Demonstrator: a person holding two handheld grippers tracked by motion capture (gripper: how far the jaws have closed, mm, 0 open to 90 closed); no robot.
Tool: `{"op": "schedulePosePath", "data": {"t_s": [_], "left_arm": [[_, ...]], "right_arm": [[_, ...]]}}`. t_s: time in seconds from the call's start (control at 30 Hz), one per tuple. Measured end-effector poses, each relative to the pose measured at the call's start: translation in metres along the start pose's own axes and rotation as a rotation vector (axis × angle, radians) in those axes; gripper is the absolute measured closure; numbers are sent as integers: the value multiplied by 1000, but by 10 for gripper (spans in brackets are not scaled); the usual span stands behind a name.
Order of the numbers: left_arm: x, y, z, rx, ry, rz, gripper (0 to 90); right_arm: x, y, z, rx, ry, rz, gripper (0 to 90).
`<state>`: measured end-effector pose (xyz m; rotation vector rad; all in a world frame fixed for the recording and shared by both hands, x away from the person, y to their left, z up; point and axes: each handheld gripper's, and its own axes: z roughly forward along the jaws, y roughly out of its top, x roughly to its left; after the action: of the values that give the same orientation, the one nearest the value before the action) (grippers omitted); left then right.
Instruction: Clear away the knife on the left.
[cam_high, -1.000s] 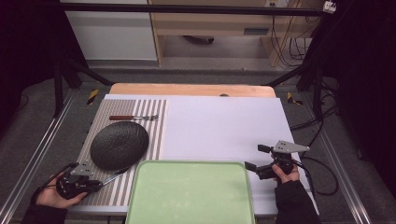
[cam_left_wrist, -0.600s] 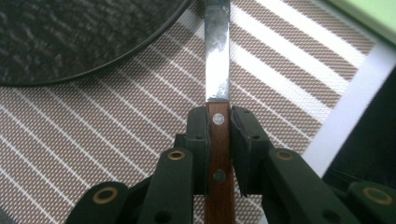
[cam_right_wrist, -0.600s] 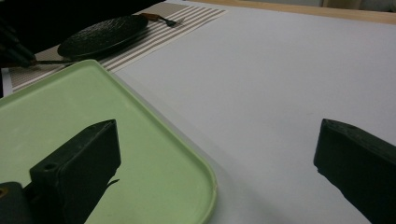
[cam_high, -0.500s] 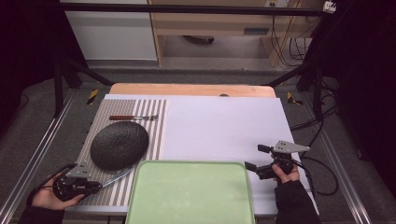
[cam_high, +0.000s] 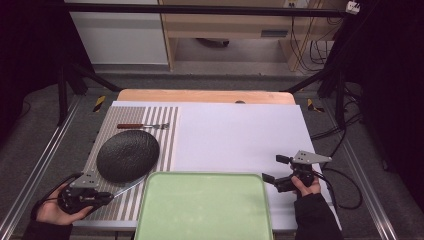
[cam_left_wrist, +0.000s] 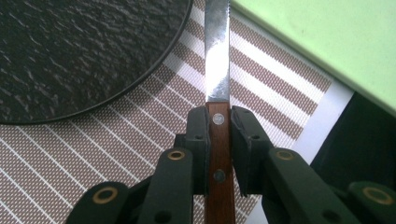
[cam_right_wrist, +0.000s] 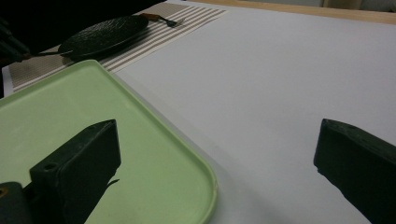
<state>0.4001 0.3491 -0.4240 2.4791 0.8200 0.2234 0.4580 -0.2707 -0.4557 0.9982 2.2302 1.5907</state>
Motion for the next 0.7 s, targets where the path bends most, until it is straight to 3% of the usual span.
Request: {"op": "schedulePosePath", "data": {"t_s": [0.23,0.7], "left_arm": [[-4,10,5,-30,53,-44,772],[-27,36,5,-84,94,-76,771]], "right_arm": [[0,0,0,-2,-1,1,8],[0,0,-1,-2,-2,0,9]]}}
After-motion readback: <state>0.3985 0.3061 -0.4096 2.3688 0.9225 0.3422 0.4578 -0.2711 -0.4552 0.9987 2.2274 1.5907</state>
